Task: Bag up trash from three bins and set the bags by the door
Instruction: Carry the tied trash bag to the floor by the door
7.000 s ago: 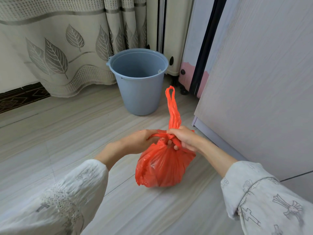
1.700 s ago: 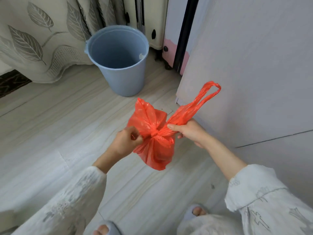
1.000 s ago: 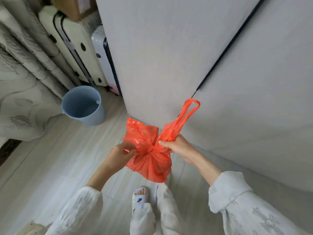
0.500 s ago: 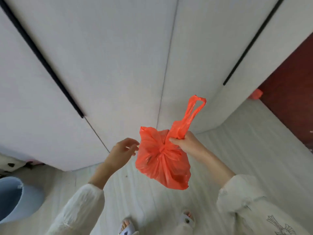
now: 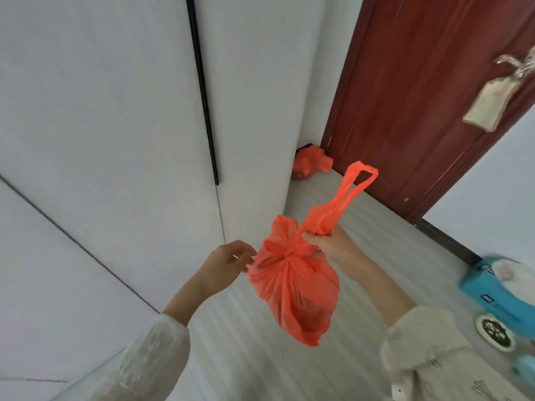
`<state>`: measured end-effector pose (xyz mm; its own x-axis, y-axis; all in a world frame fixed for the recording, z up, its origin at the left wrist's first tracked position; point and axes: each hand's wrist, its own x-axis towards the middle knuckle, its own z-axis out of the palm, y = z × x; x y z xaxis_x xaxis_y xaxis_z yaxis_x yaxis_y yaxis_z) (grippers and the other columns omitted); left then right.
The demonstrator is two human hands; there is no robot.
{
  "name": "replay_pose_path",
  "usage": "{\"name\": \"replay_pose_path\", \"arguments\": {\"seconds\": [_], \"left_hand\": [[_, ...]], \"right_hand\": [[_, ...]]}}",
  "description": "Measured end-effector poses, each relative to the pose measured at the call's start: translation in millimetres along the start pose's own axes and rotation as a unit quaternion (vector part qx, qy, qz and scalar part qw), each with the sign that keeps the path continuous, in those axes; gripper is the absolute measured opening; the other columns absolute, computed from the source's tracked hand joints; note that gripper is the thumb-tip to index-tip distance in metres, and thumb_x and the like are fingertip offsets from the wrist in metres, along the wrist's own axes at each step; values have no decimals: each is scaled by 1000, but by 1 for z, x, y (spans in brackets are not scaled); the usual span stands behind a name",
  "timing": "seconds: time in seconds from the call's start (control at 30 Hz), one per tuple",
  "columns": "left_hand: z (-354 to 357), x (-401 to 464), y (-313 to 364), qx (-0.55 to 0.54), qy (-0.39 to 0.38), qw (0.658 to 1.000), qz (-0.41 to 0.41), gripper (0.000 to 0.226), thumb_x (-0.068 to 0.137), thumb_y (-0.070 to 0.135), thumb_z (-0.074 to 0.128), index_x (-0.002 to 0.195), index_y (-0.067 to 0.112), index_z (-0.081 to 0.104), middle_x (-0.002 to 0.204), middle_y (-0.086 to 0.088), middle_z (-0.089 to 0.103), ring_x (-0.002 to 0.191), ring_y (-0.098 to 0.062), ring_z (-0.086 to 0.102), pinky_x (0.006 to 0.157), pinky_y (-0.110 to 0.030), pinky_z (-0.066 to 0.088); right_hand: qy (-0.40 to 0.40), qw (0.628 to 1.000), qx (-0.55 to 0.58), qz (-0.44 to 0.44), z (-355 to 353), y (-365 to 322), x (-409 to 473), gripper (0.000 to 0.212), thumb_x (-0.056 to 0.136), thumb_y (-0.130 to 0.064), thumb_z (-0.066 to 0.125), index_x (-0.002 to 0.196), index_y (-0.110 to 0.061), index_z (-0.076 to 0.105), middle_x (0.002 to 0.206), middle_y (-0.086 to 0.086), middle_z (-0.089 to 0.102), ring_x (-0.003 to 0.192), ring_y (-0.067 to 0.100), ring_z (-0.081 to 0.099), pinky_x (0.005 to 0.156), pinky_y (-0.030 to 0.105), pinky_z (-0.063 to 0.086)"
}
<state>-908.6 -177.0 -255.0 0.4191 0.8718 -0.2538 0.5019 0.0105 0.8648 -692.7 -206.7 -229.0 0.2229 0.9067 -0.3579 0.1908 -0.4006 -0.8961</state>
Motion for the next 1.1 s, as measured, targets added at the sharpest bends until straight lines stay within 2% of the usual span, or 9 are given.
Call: {"name": "replay_pose_path", "arguments": {"seconds": [0.13,0.23,0.3,0.37,0.47,0.63,0.77,1.03,1.1], "left_hand": [[34,74,46,1,-18,1000,21,18,91,11,45,89,18,61,82,4,64,64,-3,59,55,-4,41],[57,132,70,7,-30,999,32,18,92,11,44,93,15,61,83,3,64,62,0,59,54,-4,40],[73,178,84,8,-43,998,39,18,92,11,43,93,14,61,83,2,64,58,3,58,54,-4,40],[90,228,99,-1,-51,998,45,18,93,10,42,93,13,60,85,-1,63,61,-1,59,54,-4,41],[108,305,117,-38,-50,997,33,20,94,6,39,94,10,59,86,-5,62,67,-11,58,53,-4,41],[125,417,149,-43,-67,997,17,23,93,6,39,88,14,60,79,-1,62,53,7,57,52,-4,41],[125,499,171,-31,-54,998,-4,24,93,7,39,99,5,63,83,-3,63,53,9,57,53,-3,40],[132,664,177,-61,21,995,-80,26,90,1,40,84,16,61,76,5,59,51,8,56,54,-5,41],[129,710,182,-84,54,990,-103,24,90,-1,42,82,15,58,74,3,57,52,1,56,48,-3,37]], "right_hand": [[56,996,63,8,-77,-4,45,16,85,-7,62,77,-21,62,103,15,69,87,19,67,92,42,53],[71,991,112,22,-123,-6,82,15,87,-1,57,78,-13,61,89,15,68,59,6,68,61,23,58],[87,990,100,39,-153,-6,115,6,86,-3,59,86,-7,62,98,20,68,71,15,68,66,27,56],[106,989,86,50,-185,-7,157,14,86,-5,61,100,-3,62,108,21,66,86,24,64,73,31,54],[108,989,75,60,-225,-14,223,21,86,-6,61,106,-2,60,101,16,66,81,20,64,68,27,55],[92,990,74,80,-270,-35,324,23,85,-4,62,108,-1,60,98,14,64,90,27,63,80,39,55],[75,989,86,91,-300,-55,415,30,86,-3,60,114,4,57,107,21,63,97,31,61,87,45,52],[-24,989,98,110,-336,-75,618,13,88,-4,58,100,-5,61,106,17,64,75,14,61,70,29,53],[-60,989,69,118,-338,-78,670,24,88,-4,57,111,2,59,115,22,63,76,16,61,60,23,55]]}}
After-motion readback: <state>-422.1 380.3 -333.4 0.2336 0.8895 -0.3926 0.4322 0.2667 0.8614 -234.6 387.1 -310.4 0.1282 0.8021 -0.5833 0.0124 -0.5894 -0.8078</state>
